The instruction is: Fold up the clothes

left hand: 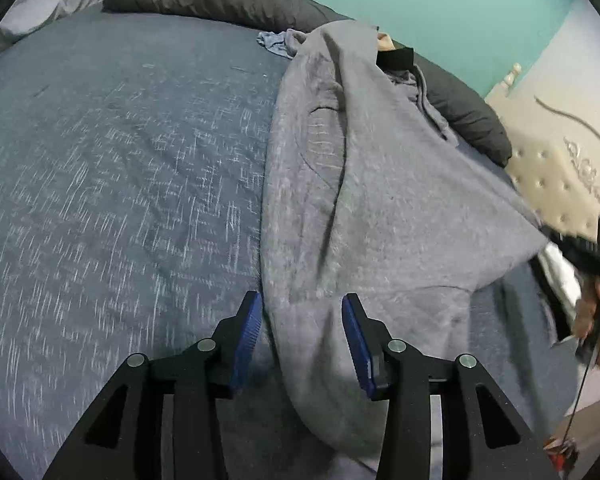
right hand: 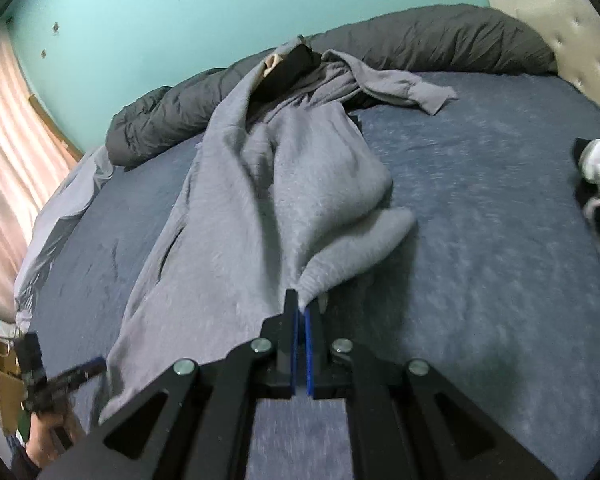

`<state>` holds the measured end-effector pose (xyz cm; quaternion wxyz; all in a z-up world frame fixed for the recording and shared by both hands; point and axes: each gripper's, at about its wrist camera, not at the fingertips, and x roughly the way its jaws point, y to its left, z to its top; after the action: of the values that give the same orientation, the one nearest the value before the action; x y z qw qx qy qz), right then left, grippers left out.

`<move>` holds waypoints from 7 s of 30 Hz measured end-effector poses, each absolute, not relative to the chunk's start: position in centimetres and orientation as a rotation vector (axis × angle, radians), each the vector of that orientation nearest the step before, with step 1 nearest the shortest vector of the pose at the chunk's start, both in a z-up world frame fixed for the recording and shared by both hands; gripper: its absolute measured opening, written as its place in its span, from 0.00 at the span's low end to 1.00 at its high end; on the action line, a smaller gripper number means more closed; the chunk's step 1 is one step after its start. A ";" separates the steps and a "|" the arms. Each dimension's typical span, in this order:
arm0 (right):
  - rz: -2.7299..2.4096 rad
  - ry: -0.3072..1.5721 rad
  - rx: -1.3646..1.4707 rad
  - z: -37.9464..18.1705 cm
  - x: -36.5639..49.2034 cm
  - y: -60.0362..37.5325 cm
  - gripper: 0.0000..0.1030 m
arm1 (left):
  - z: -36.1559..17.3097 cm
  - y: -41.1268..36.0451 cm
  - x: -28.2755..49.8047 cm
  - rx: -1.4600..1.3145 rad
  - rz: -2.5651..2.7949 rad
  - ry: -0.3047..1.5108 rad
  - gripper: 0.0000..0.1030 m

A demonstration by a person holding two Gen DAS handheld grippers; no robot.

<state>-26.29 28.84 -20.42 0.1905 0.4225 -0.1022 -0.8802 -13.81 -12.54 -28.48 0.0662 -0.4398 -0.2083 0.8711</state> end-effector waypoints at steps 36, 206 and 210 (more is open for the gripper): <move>-2.391 -0.202 1.309 -21.2 -22.5 28.0 0.50 | -25.6 -10.1 -11.1 -1.330 2.659 -0.571 0.50; -2.422 0.434 1.203 -24.4 -34.4 14.8 0.14 | -28.5 -7.0 -16.4 -1.279 2.646 -0.575 0.50; -2.446 0.394 1.143 -21.2 -33.8 15.9 0.13 | -29.2 -6.9 -17.0 -1.314 2.656 -0.554 0.60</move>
<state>-33.83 15.90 -21.22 0.2049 0.4100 0.1411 -0.8775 -16.95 -6.95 -29.25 0.0634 -0.4351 -0.1832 0.8792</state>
